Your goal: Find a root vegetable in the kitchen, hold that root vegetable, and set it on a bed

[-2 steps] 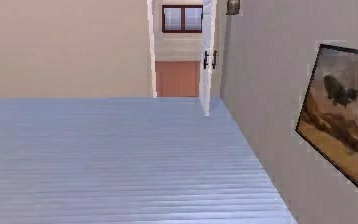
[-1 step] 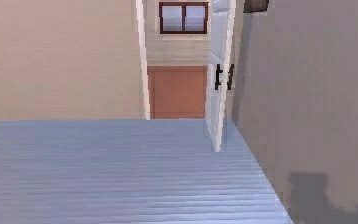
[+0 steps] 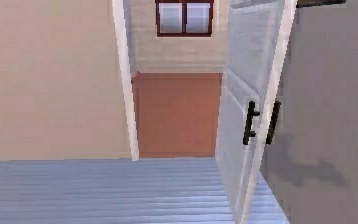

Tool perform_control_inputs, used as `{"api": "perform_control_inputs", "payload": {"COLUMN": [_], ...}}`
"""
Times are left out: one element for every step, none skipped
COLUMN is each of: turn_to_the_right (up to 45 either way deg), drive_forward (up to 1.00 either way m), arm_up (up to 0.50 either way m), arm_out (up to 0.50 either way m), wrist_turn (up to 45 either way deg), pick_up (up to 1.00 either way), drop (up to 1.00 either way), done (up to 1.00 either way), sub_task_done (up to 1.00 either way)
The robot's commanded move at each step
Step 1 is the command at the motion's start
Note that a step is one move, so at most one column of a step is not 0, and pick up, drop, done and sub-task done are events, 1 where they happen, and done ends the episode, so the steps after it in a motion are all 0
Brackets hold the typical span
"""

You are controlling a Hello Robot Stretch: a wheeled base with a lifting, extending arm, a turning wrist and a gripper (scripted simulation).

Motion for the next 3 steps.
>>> {"api": "perform_control_inputs", "payload": {"turn_to_the_right": [0.0,0.0,42.0], "drive_forward": [1.0,1.0,0.0], "arm_up": [0.0,0.0,0.0], "arm_out": [0.0,0.0,0.0], "wrist_turn": [0.0,0.0,0.0], "pick_up": [0.0,0.0,0.0], "drop": [0.0,0.0,0.0], "done": [0.0,0.0,0.0], "sub_task_done": [0.0,0.0,0.0]}}
